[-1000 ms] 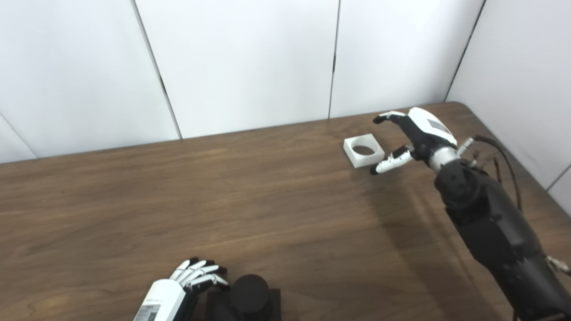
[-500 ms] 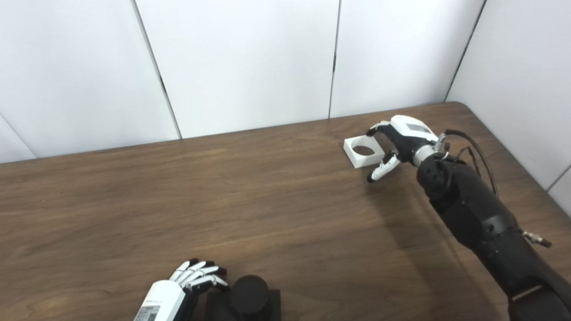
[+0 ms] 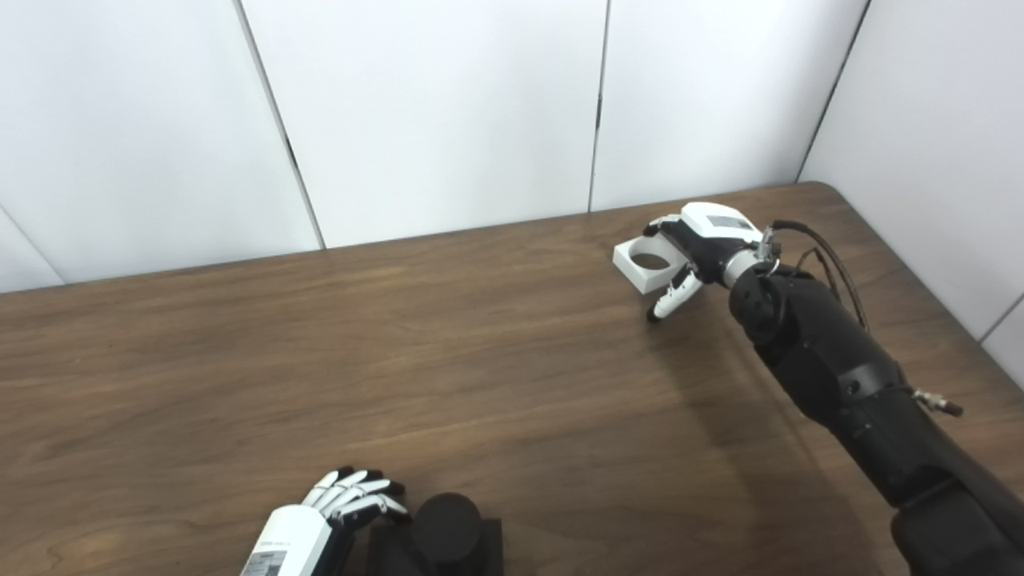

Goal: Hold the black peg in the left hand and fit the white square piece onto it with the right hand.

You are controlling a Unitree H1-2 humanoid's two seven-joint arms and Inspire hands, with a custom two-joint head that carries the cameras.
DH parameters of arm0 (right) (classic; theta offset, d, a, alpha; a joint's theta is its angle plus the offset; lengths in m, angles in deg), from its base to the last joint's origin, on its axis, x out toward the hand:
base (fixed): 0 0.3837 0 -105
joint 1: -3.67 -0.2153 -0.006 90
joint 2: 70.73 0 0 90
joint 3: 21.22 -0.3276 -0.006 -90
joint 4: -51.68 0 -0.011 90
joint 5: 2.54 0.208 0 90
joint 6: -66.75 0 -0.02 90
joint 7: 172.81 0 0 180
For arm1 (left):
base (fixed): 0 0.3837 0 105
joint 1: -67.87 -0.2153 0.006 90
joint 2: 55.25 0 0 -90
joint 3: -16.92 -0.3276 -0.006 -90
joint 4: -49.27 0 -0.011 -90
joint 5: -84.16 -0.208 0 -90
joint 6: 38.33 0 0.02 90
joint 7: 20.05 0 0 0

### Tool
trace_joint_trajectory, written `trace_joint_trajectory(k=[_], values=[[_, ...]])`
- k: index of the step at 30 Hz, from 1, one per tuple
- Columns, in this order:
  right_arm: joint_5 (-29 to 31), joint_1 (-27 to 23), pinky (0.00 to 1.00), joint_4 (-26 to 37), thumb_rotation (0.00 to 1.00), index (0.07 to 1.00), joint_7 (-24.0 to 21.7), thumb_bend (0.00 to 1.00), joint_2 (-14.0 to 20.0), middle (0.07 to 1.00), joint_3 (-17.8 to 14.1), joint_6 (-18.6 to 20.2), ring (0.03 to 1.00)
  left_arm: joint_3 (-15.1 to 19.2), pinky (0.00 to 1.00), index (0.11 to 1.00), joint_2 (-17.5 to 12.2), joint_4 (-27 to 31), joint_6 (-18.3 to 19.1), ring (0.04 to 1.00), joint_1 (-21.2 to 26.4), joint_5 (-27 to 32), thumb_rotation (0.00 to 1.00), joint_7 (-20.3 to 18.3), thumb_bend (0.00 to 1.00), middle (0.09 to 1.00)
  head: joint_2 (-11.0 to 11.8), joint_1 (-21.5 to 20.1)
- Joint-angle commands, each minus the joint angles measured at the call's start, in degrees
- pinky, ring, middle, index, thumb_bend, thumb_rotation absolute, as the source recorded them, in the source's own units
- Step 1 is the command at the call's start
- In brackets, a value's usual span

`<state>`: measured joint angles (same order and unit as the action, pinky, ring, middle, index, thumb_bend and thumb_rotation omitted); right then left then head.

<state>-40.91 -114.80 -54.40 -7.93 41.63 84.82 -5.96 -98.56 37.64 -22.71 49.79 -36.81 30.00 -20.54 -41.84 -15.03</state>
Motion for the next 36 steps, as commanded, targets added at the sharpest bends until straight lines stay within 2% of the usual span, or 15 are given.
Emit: trace_joint_trajectory(k=[1, 8, 16, 24, 36], values=[[-0.6, -3.0, 0.97, 0.6, 0.22, 0.852, 0.7, 0.82, 1.0, 0.935, -0.6, -1.2, 0.965, 0.0, 0.92, 0.485, -1.0, -0.1, 1.4, 0.846, -1.4, -2.1, 0.04, -2.6, 0.52, 0.774, -0.1, 0.1], [-0.5, -3.2, 0.97, 2.1, 0.21, 0.855, 0.5, 0.81, 1.1, 0.932, -1.3, -0.8, 0.971, -0.1, 0.91, 0.486, -0.9, -0.2, 1.5, 0.846, -1.3, -2.4, 0.04, -2.8, 0.52, 0.773, 0.0, 0.4], [0.1, -3.9, 0.95, 1.3, 0.21, 0.847, 1.1, 0.82, 1.2, 0.923, -1.9, -2.6, 0.957, -0.1, 0.9, 0.485, -0.6, 0.0, 1.8, 0.845, -1.4, -2.7, 0.04, -3.0, 0.52, 0.773, -0.2, 0.8], [0.4, -4.5, 0.9, 1.8, 0.19, 0.846, 0.1, 0.82, 1.5, 0.928, -2.6, -2.0, 0.955, -0.2, 0.9, 0.486, -0.3, -0.9, 2.0, 0.847, -1.1, -2.9, 0.05, -2.7, 0.52, 0.773, -0.1, 1.2], [-1.2, -6.1, 0.88, -0.6, 0.18, 0.85, 0.0, 0.82, 1.7, 0.925, -1.8, -2.7, 0.958, 0.1, 0.91, 0.485, -0.4, -1.4, 1.9, 0.851, -1.1, -2.6, 0.04, -2.5, 0.52, 0.773, 0.3, 1.2]])
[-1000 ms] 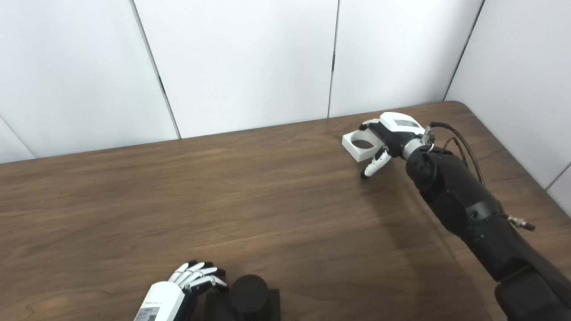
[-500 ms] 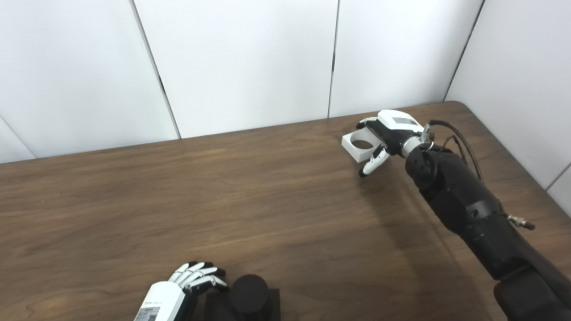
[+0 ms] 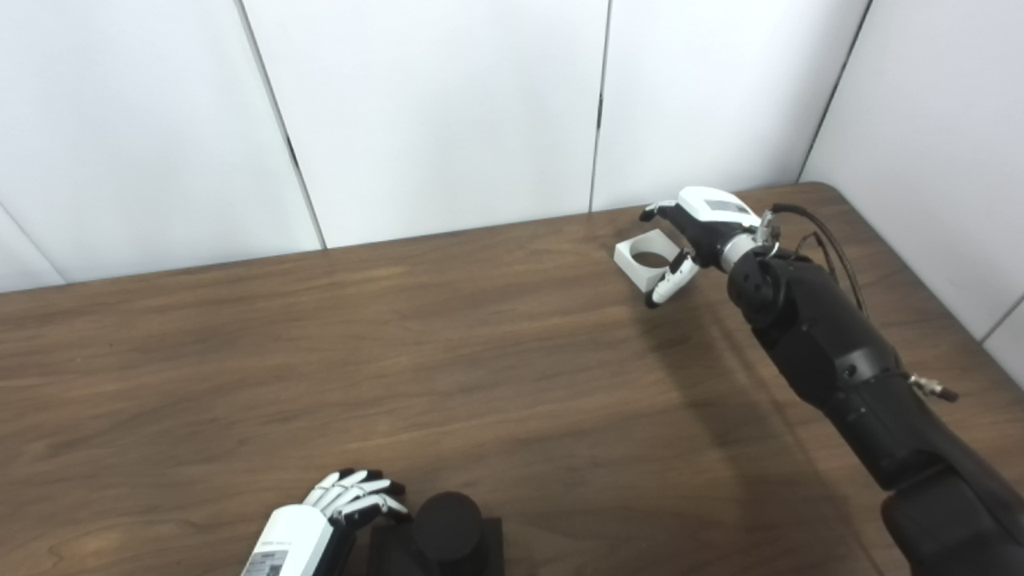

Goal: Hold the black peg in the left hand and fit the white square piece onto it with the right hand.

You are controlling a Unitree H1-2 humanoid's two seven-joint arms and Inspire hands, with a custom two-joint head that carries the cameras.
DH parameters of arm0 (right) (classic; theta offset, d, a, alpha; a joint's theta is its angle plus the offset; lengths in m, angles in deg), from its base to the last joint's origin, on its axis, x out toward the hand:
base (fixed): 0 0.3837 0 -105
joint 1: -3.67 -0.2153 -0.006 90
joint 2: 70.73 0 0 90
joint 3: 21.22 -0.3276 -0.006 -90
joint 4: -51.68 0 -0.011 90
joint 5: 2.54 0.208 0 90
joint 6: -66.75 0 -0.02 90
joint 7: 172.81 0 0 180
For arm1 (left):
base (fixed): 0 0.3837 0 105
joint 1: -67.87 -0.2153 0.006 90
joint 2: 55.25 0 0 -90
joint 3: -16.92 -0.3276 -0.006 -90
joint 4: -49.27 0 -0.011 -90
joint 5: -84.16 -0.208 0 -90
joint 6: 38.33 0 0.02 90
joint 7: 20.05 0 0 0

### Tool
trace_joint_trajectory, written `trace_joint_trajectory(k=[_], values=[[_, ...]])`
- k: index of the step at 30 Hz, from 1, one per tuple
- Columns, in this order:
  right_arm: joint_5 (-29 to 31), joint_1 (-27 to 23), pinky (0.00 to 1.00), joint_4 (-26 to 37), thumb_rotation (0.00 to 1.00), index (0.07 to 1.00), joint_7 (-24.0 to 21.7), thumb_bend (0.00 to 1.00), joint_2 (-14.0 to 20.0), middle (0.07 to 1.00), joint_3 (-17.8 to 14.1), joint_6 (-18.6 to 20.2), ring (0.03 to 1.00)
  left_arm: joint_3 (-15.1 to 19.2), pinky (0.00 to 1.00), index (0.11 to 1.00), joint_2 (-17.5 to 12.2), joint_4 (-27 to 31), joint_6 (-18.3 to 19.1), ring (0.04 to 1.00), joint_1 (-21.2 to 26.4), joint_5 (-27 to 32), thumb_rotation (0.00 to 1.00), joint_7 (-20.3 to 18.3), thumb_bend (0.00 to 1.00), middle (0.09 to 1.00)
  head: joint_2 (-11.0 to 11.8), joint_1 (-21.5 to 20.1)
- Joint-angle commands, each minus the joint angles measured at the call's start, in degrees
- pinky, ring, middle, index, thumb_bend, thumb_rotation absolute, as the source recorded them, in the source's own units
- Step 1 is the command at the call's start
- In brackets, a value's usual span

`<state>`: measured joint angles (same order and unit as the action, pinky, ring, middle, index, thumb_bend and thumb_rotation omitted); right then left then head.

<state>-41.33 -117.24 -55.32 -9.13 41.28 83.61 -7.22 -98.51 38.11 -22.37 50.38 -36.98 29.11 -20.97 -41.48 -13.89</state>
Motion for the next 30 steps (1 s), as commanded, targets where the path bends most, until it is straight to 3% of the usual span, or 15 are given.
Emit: trace_joint_trajectory(k=[1, 17, 30], values=[[-1.0, -3.9, 0.88, -0.5, 0.18, 0.848, 1.5, 0.82, 2.0, 0.925, -0.4, -1.8, 0.957, 0.1, 0.91, 0.485, -0.8, -1.8, 1.3, 0.851, -0.9, -1.7, 0.04, -2.0, 0.52, 0.772, 0.0, 0.1], [-3.9, -6.3, 0.91, -5.1, 0.18, 0.84, 1.9, 0.82, 1.8, 0.92, 2.0, -3.7, 0.953, 0.1, 0.91, 0.485, -0.8, -1.5, 1.2, 0.847, -1.1, -1.7, 0.04, -1.8, 0.52, 0.775, 0.2, 0.5], [-5.8, -7.1, 0.86, -6.5, 0.16, 0.834, 1.3, 0.78, 1.5, 0.917, 4.1, -3.9, 0.948, 0.1, 0.91, 0.485, -0.5, -1.1, 1.2, 0.851, -1.4, -1.3, 0.04, -1.8, 0.52, 0.775, 0.3, 0.6]])
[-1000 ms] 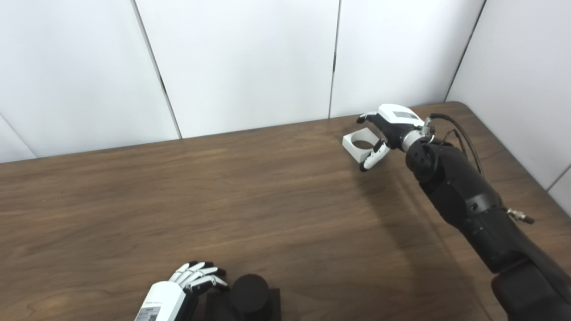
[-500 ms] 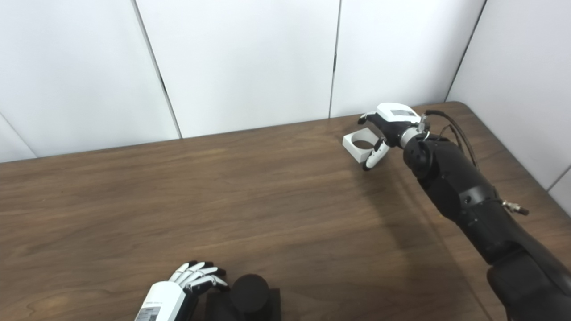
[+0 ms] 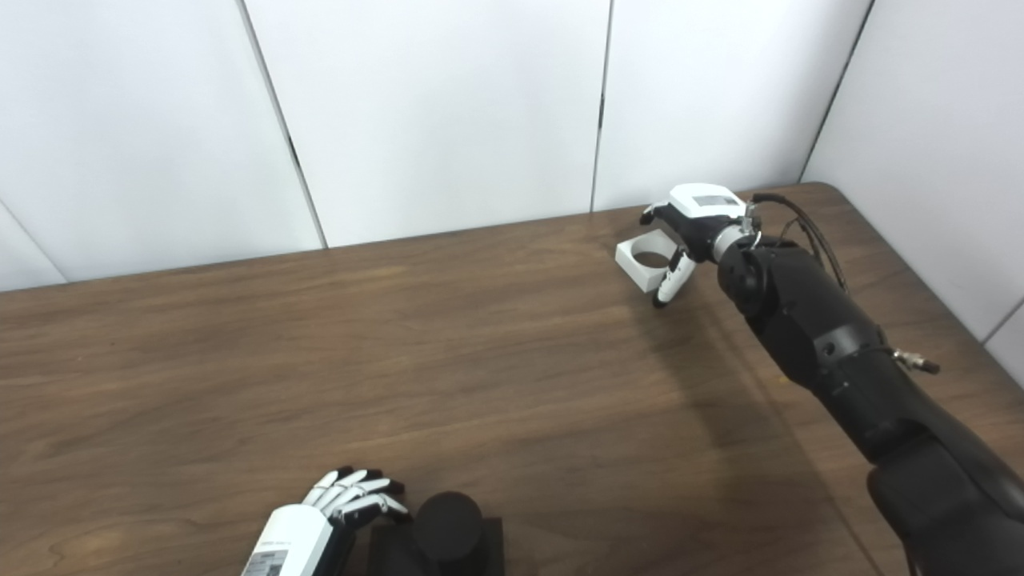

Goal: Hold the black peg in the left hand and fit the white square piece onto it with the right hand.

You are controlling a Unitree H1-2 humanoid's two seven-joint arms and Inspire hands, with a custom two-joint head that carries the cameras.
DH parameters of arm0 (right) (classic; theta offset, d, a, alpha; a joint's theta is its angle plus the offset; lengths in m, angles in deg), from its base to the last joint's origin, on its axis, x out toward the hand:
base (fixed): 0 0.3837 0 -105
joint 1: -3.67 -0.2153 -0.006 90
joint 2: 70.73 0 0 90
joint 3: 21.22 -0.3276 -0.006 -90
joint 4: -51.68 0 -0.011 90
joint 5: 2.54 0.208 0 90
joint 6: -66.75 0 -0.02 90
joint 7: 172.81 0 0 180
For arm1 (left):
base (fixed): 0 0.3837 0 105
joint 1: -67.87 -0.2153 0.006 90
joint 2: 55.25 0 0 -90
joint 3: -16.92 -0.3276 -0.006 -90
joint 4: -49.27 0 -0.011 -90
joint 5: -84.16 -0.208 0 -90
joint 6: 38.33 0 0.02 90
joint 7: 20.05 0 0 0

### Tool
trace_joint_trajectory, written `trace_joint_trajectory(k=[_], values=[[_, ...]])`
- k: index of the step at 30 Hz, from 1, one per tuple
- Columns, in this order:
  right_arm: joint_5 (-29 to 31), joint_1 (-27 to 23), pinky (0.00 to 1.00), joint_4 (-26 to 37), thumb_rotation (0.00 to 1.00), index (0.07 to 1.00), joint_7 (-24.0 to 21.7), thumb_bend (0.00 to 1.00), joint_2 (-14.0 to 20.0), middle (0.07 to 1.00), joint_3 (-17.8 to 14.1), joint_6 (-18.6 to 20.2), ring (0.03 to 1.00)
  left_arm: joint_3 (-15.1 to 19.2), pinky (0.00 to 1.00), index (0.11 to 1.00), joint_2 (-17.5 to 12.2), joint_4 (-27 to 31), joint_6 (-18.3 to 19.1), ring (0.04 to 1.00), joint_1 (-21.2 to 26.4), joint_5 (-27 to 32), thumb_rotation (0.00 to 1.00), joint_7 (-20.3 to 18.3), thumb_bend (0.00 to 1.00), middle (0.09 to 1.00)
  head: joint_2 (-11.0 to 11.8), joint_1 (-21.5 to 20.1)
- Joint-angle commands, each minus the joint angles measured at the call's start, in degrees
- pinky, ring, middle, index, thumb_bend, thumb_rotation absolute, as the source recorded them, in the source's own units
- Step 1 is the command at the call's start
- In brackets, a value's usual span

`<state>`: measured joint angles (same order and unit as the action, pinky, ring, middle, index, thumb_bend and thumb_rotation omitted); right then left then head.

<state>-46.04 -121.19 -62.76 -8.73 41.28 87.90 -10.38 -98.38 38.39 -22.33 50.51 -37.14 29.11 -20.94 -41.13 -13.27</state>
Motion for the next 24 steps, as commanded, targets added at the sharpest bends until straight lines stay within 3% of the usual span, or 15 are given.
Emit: trace_joint_trajectory(k=[1, 8, 24], values=[[-1.1, -3.2, 0.87, 0.9, 0.16, 0.835, 0.8, 0.78, 1.5, 0.918, -0.2, -0.6, 0.951, 0.0, 0.91, 0.485, -0.8, -1.1, 1.0, 0.851, -1.3, -1.3, 0.04, -1.8, 0.52, 0.774, -0.1, 0.0], [-2.2, -3.7, 0.88, -0.3, 0.17, 0.817, 0.4, 0.74, 1.9, 0.918, 1.0, -0.7, 0.956, 0.0, 0.91, 0.485, -0.6, -0.8, 0.7, 0.851, -1.5, -1.0, 0.04, -1.5, 0.52, 0.773, -0.2, 0.1], [-2.6, -4.0, 0.88, -0.2, 0.17, 0.67, -1.8, 0.69, 2.3, 0.904, 2.9, -1.4, 0.966, -0.1, 0.89, 0.485, -0.1, -0.2, 0.3, 0.839, -1.7, -0.6, 0.04, -1.1, 0.52, 0.764, -0.4, 0.3]])
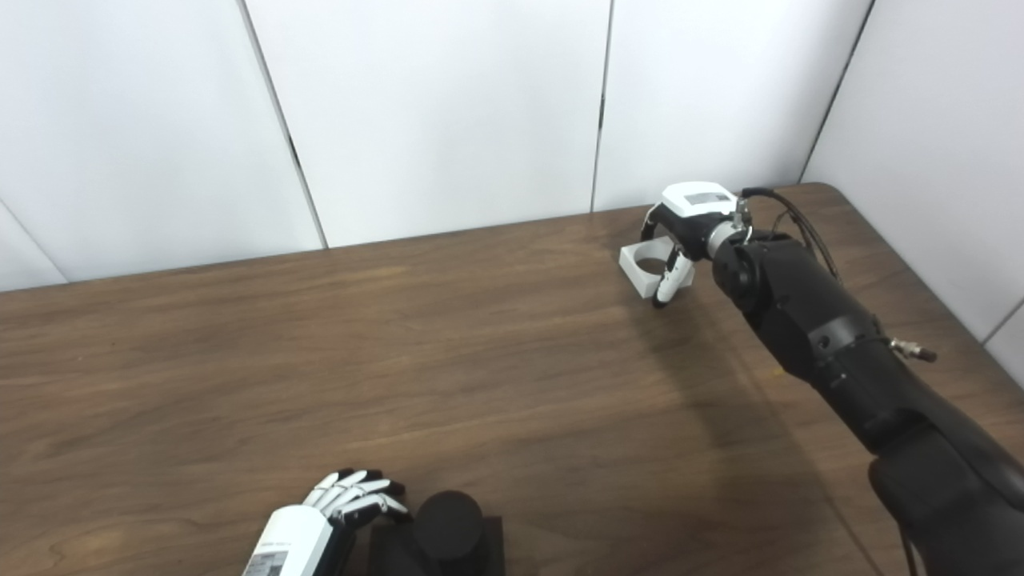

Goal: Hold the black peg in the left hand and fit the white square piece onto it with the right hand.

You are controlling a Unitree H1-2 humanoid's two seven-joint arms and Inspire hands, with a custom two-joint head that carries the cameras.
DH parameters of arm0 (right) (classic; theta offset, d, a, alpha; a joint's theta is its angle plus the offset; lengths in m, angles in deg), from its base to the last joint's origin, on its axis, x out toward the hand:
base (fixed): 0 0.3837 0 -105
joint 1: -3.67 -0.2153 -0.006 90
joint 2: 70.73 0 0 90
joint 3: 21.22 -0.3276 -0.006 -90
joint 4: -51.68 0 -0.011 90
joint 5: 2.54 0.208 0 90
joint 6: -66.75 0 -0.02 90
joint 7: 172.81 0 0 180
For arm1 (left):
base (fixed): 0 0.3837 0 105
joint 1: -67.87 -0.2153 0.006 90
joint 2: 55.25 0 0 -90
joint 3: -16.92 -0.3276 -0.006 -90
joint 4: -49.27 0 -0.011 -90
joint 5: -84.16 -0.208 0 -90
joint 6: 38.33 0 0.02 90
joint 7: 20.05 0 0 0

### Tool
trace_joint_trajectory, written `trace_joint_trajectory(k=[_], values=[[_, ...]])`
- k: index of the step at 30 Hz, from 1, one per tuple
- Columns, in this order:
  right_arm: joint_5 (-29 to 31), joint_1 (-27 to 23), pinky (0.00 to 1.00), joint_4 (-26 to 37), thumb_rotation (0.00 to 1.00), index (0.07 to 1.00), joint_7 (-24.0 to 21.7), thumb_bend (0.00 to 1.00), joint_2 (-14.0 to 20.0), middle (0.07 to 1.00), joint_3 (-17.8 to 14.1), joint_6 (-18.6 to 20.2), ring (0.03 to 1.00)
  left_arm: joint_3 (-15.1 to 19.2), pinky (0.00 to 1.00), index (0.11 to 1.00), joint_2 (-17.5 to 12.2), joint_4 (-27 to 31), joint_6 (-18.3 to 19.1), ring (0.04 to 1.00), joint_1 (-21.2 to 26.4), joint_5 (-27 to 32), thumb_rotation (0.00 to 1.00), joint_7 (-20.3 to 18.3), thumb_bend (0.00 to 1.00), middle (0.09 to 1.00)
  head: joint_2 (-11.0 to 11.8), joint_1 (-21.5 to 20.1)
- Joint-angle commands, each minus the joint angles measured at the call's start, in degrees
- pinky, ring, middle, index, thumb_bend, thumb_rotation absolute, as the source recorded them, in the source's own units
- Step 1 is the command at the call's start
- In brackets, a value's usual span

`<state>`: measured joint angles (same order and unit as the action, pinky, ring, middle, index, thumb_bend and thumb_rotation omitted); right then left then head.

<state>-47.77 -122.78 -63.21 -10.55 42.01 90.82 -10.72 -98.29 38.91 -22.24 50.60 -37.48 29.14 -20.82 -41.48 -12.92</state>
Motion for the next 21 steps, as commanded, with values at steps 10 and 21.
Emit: trace_joint_trajectory(k=[10, 21], values=[[0.3, -2.3, 0.85, -0.5, 0.13, 0.488, 0.4, 0.52, 1.4, 0.831, -0.5, -3.4, 0.904, -0.1, 0.88, 0.485, -0.2, -0.1, 0.6, 0.836, -1.1, -0.5, 0.04, -1.7, 0.52, 0.763, 0.1, -0.3], [0.9, -0.4, 0.82, 2.4, 0.13, 0.486, 0.0, 0.52, 2.7, 0.789, -1.0, -5.6, 0.869, -0.1, 0.87, 0.485, 0.1, -1.6, 0.4, 0.836, 0.2, -0.1, 0.04, -1.4, 0.52, 0.762, 0.4, -1.0]])
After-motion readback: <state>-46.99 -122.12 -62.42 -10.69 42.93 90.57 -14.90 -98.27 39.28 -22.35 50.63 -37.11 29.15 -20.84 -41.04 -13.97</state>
